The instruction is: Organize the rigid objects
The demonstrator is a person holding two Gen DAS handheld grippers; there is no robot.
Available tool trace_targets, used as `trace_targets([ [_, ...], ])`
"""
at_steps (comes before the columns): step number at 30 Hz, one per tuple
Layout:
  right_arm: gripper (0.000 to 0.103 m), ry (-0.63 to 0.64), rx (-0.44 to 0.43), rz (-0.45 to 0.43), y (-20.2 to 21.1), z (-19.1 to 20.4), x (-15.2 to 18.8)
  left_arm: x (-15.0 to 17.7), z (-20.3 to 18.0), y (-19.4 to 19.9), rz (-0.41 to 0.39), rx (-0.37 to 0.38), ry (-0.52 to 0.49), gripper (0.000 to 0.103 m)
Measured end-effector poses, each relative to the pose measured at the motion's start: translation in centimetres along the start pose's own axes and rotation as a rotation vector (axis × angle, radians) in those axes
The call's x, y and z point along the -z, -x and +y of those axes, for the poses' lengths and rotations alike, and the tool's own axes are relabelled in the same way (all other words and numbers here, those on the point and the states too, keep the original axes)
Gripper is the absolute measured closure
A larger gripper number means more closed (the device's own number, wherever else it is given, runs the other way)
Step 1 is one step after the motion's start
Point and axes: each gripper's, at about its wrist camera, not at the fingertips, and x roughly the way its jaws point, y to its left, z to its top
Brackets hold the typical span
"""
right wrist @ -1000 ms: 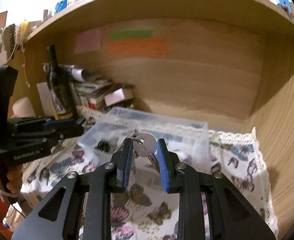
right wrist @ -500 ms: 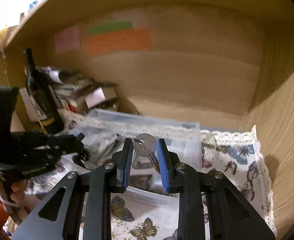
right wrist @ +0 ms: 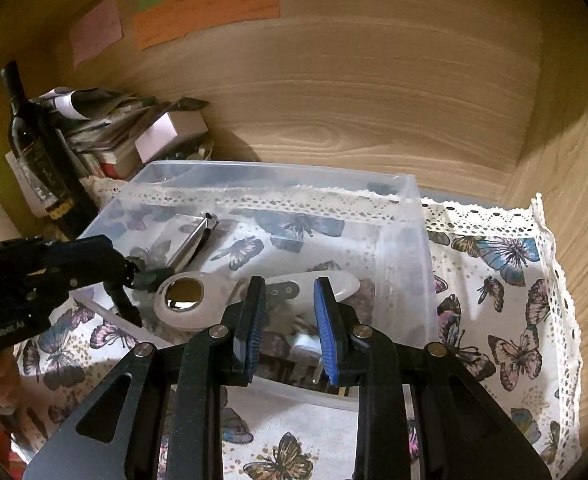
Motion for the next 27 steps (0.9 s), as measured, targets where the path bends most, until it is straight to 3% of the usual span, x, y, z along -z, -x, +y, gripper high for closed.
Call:
trace_targets([
  [12,0.078,0.052,0.026,-0.145,6.2,1.9,-0.2,0.1,-1.5,4.9,-0.103,0.004,-0.034,0.078],
  [14,0.075,0.056,0.030,-0.184,7.8,2.3,-0.1,0.3,-2.0,6.4,-0.135,0.000,-0.042,0.073],
  [18,0.062,0.059,0.023,-0.249,10.7,2.8,0.4,0.9,-2.8,9.4,-0.220,-0.024,-0.050,0.051],
  [22,0.047,0.070,0.029,-0.318,13.3,3.6,1.2,1.8,-3.7,12.2,-0.289,-0.024,-0.062,0.047],
  [27,0.022,0.068,0.035,-0.382,15.6,4.1,2.3,3.1,-4.7,15.1,-0.370,-0.058,-0.078,0.028],
])
